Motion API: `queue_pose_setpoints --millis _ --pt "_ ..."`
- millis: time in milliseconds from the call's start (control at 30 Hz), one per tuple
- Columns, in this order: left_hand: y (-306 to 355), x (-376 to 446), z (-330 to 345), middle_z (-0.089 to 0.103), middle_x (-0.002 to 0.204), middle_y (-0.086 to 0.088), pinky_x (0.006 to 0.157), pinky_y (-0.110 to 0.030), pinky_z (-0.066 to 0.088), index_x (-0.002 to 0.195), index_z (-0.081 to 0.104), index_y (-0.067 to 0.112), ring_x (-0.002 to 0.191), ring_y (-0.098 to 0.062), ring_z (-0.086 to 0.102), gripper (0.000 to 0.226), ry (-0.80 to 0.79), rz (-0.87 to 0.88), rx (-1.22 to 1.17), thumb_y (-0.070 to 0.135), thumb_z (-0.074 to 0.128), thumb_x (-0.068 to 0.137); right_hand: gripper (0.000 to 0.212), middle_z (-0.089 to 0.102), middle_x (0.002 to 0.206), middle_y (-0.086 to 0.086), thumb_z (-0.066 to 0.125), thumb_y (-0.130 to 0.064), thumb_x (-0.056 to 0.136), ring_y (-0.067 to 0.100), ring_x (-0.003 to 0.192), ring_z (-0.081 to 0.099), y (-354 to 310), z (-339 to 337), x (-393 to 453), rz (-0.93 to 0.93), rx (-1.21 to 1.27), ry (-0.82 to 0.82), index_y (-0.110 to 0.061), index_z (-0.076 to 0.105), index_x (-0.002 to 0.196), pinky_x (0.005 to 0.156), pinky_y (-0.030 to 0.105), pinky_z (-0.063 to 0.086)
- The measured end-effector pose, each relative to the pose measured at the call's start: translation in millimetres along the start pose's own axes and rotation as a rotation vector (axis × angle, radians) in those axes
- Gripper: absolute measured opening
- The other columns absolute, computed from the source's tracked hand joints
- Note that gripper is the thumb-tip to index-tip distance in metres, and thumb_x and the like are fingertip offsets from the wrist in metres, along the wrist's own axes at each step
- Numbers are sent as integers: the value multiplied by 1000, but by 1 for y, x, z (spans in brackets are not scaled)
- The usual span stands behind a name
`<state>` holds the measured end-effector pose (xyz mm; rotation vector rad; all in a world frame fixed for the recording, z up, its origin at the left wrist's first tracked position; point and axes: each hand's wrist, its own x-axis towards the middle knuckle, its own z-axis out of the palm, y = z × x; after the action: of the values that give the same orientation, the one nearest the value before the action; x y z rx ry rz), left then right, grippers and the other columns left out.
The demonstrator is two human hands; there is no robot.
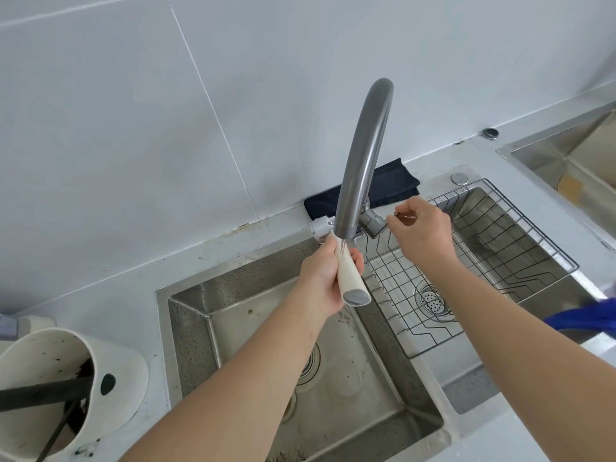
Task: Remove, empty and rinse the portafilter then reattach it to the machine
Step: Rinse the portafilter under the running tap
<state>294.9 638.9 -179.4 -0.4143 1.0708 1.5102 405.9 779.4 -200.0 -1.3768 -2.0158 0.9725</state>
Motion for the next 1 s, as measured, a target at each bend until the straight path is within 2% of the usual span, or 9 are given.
queue_pose_setpoints --millis 133,300,433,633,767,867,1000 --pt "-1 2 -1 65 55 -9 45 -24 52 104 59 6 47 -17 59 22 -2 -13 -21 26 61 94 5 66 80 -12 69 -26 88 10 69 64 0 0 0 6 -12 -3 -25 64 88 54 29 55" --pt "2 4 -2 60 78 -12 42 -23 51 104 57 6 51 -16 61 16 -30 -35 -70 18 58 94 4 67 81 -10 68 -26 88 11 64 62 0 0 0 10 -2 -6 -24 65 88 53 30 55" --pt "8 9 0 57 85 -14 40 -22 50 106 54 5 47 -15 60 14 -30 -40 -101 12 55 95 4 67 81 -10 68 -27 88 11 63 62 0 0 0 10 1 -7 -24 65 88 53 31 57" --pt "16 11 5 54 84 -15 38 -21 49 99 54 6 41 -15 57 7 -30 -47 -75 11 53 94 4 67 81 -11 68 -27 88 12 63 62 0 0 1 14 6 -10 -24 65 89 55 35 59" --pt "10 8 3 56 74 -10 38 -21 47 107 54 6 43 -14 56 17 -37 -55 48 18 54 95 4 67 81 -11 68 -26 87 11 61 60 1 0 0 8 11 -7 -25 65 88 53 32 57" --pt "2 1 -4 59 81 -12 40 -23 49 117 55 7 48 -15 59 28 -45 -58 101 23 57 95 5 67 79 -11 69 -25 88 9 60 60 0 0 0 -13 6 -4 -24 64 87 53 29 53" --pt "-6 -17 -19 62 77 -12 39 -23 49 109 58 2 49 -14 57 29 -105 -116 142 26 59 93 5 66 79 -11 69 -25 88 8 62 61 0 -1 -1 -22 -2 -9 -23 64 87 52 26 50"
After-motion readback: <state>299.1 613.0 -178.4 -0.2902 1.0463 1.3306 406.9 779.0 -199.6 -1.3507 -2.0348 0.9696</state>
